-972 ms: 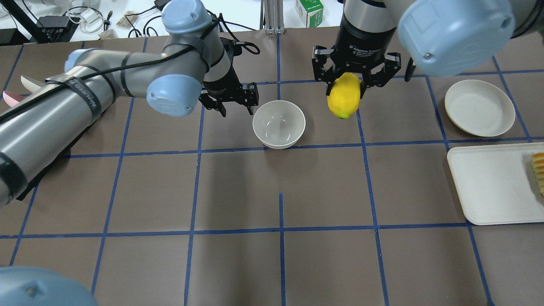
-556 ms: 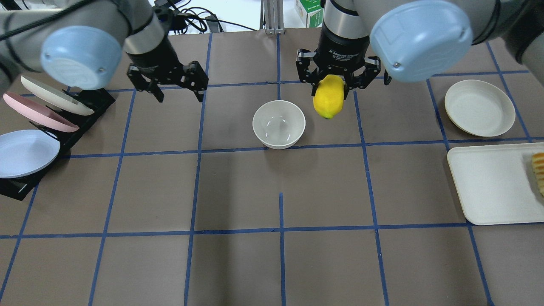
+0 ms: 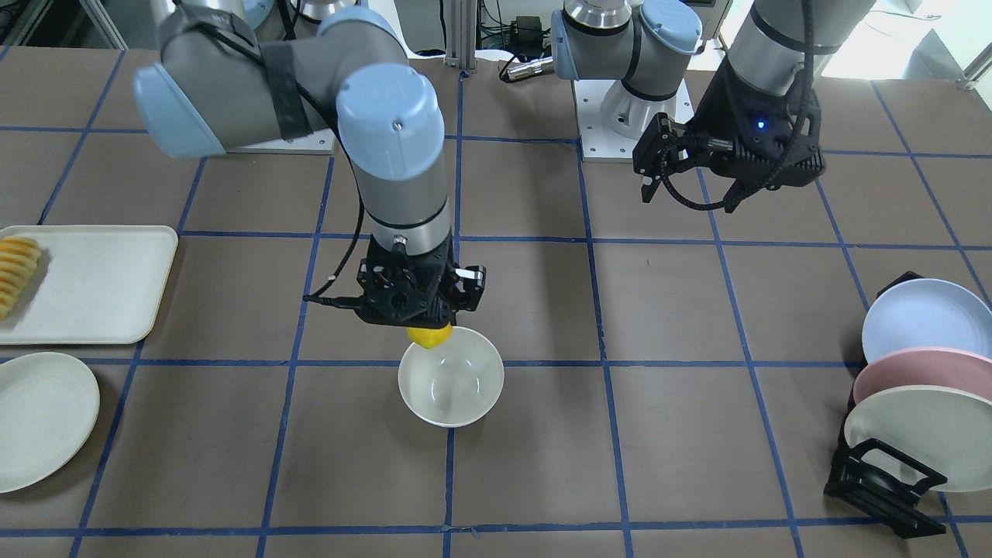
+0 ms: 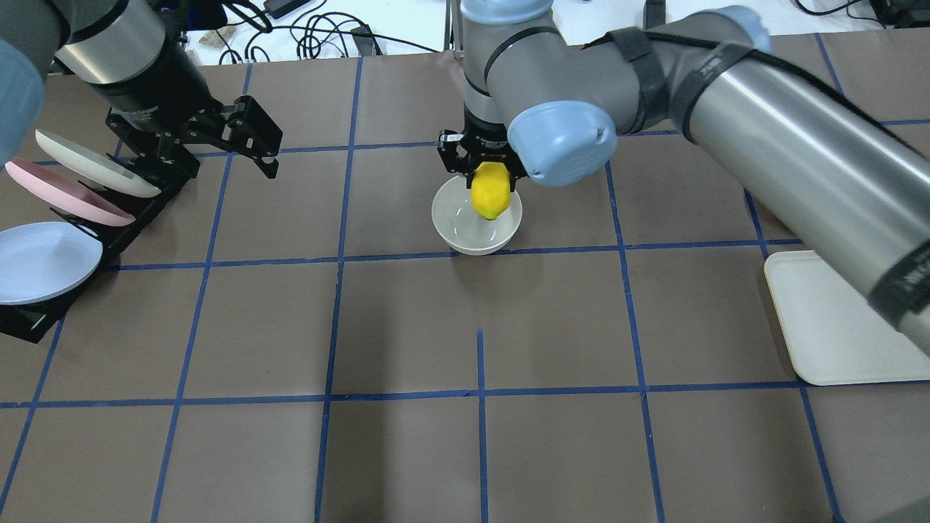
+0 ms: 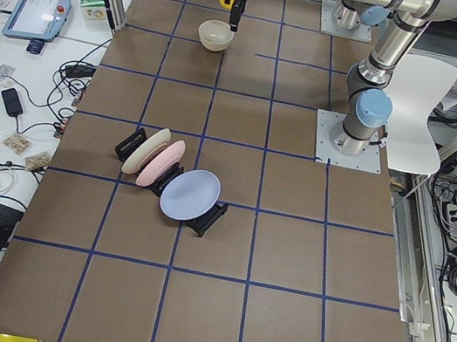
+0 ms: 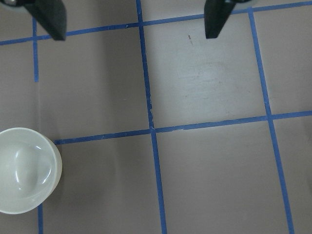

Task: Place bowl and put lemon in it

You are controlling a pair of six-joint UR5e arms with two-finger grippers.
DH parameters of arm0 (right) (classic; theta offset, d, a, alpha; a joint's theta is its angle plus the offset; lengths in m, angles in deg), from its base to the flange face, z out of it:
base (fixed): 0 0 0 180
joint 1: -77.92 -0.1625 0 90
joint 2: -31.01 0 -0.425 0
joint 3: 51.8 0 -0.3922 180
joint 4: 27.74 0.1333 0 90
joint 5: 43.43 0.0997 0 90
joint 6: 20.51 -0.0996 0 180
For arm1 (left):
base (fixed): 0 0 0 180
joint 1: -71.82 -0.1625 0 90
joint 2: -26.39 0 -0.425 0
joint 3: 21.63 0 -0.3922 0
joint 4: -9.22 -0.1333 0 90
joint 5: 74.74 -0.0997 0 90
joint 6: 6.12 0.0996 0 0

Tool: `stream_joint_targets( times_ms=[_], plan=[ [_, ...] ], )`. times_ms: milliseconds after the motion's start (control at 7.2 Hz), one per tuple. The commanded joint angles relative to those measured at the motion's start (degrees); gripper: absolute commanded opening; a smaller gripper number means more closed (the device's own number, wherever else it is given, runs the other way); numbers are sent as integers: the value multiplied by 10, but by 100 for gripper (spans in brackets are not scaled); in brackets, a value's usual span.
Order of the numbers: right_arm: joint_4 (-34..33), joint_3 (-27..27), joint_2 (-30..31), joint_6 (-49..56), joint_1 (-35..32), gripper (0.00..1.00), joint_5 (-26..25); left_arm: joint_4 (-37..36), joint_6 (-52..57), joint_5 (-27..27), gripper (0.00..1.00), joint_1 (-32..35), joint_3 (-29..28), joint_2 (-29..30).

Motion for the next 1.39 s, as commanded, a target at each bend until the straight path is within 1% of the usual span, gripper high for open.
stream_joint_targets(
  times_ms=[0,139,417,972,1111,1250],
  plan=[
    [-56,-3,-57,-11,-21,16,-3,4,-4,-26,100,-1,-4,-2],
    [-67,-4,-72,-7,-21,17,-6,19,-4,-30,100,-1,-9,-5],
    [-90,-9,-83,-5,-21,17,-8,19,-4,-26,100,-3,-10,-4],
    [-93,-9,-104,10,-16,19,-8,16,-4,-31,100,-2,-12,-2],
    [-93,-9,-108,11,-16,20,-8,14,-4,-29,100,-4,-13,-2],
    [-93,-9,-110,16,-15,27,-8,14,-4,-31,100,-7,-18,-2]
  ],
)
